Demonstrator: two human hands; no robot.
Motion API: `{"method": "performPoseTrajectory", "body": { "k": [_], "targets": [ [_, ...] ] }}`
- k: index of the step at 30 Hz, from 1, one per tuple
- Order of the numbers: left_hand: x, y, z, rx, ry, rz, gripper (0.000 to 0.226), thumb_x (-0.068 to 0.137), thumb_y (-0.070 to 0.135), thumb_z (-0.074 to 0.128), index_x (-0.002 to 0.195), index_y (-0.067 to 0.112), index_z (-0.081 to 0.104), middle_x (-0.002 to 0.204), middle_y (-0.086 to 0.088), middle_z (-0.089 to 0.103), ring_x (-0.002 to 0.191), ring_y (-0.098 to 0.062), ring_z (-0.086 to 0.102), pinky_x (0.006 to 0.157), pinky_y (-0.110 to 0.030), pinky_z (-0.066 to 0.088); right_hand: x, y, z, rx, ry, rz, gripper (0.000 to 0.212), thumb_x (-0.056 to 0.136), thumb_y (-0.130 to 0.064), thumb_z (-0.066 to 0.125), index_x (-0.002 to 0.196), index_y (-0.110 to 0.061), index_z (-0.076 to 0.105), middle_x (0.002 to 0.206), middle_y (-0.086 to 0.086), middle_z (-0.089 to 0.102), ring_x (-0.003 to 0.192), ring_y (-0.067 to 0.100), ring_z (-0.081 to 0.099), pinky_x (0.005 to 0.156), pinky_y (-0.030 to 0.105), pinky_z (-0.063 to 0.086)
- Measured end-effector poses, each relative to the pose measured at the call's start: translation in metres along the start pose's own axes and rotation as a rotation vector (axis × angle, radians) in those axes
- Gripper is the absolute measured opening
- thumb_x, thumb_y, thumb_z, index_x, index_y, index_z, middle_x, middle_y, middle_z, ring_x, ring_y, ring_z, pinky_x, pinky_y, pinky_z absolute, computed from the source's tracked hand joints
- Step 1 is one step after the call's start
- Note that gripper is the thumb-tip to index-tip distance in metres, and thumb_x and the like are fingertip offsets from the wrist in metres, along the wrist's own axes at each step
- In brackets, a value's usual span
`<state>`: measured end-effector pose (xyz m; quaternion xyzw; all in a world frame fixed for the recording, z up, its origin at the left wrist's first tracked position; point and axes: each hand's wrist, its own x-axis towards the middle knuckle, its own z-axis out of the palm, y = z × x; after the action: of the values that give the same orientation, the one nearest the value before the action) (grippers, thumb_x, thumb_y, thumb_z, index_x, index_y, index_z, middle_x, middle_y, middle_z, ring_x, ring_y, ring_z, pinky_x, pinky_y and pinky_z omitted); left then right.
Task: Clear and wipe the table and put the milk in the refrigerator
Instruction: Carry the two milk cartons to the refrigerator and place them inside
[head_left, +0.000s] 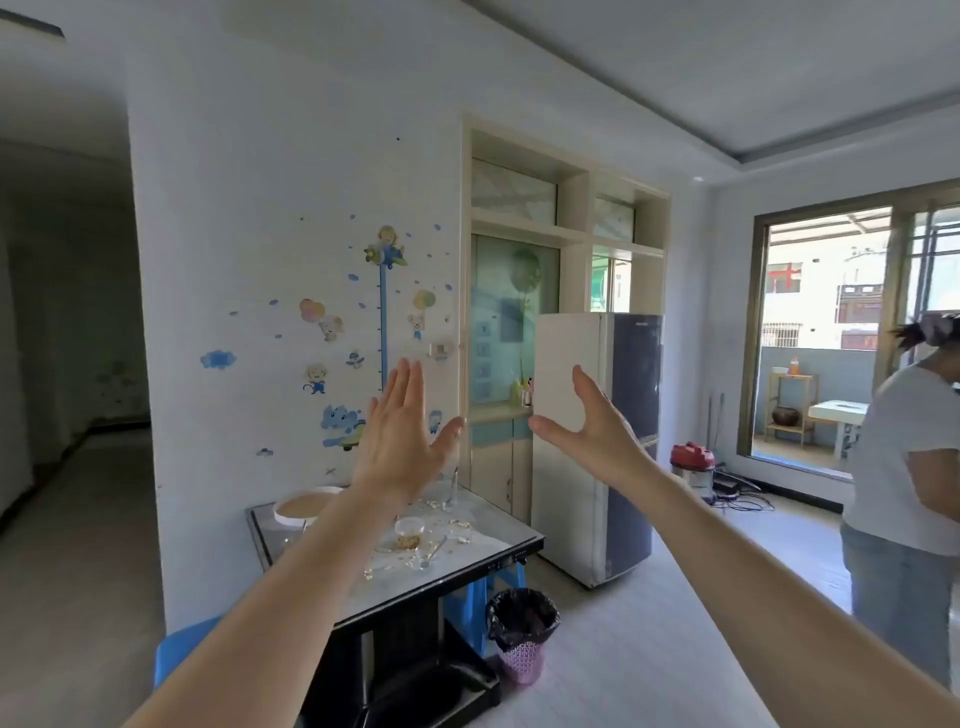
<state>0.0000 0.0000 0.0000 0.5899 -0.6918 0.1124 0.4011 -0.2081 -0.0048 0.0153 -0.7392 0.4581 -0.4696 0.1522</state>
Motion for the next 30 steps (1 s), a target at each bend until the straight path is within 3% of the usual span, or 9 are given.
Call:
{"method": "performPoseTrajectory", "body": {
  "k": [8,12,16,23,30],
  "targets": [
    [0.017,-0.072,0.042,-0.122,-0.035,-0.210,0.086,0.088,0.051,0.047,0.148,0.015,-0.003,0.157,-0.001,0.002,0.144,-0.019,0.009,0.117,-0.041,0.016,0.051,0.045,0.076,0.055,-0.099,0.060,0.096,0.077,-0.049,0.063,0.147,-0.020,0.005,0.156,-0.004,0.013,0.143,0.017,0.019,0.116,0.041,0.022],
    [0.037,-0.123,0.070,-0.151,-0.076,-0.272,0.090,0.085,0.051,0.053,0.148,0.015,0.000,0.156,-0.004,0.012,0.142,-0.023,0.019,0.114,-0.043,0.024,0.091,0.070,0.127,0.064,-0.146,0.080,0.117,0.052,-0.078,0.062,0.146,-0.025,0.015,0.154,-0.006,0.024,0.141,0.016,0.025,0.115,0.046,0.027],
    [0.064,-0.167,0.089,-0.169,-0.106,-0.299,0.087,0.084,0.050,0.055,0.148,0.017,0.006,0.155,-0.005,0.019,0.141,-0.024,0.023,0.113,-0.042,0.025,0.128,0.091,0.164,0.084,-0.191,0.134,0.100,0.074,-0.048,0.068,0.148,-0.017,0.009,0.156,0.001,0.017,0.142,0.019,0.021,0.116,0.044,0.024],
    [0.121,-0.248,0.145,-0.207,-0.167,-0.377,0.080,0.088,0.041,0.053,0.147,0.013,0.008,0.154,-0.007,0.021,0.140,-0.025,0.023,0.111,-0.039,0.024,0.204,0.145,0.248,0.133,-0.244,0.160,0.086,0.079,-0.036,0.068,0.146,-0.018,0.018,0.150,-0.005,0.029,0.139,0.017,0.027,0.113,0.036,0.026],
    [0.182,-0.316,0.222,-0.188,-0.220,-0.433,0.082,0.088,0.043,0.053,0.148,0.012,0.006,0.155,-0.007,0.017,0.142,-0.024,0.020,0.112,-0.038,0.022,0.290,0.215,0.324,0.180,-0.320,0.207,0.078,0.082,-0.028,0.067,0.144,-0.015,0.021,0.146,0.002,0.036,0.135,0.020,0.034,0.105,0.032,0.032]
  ]
}}
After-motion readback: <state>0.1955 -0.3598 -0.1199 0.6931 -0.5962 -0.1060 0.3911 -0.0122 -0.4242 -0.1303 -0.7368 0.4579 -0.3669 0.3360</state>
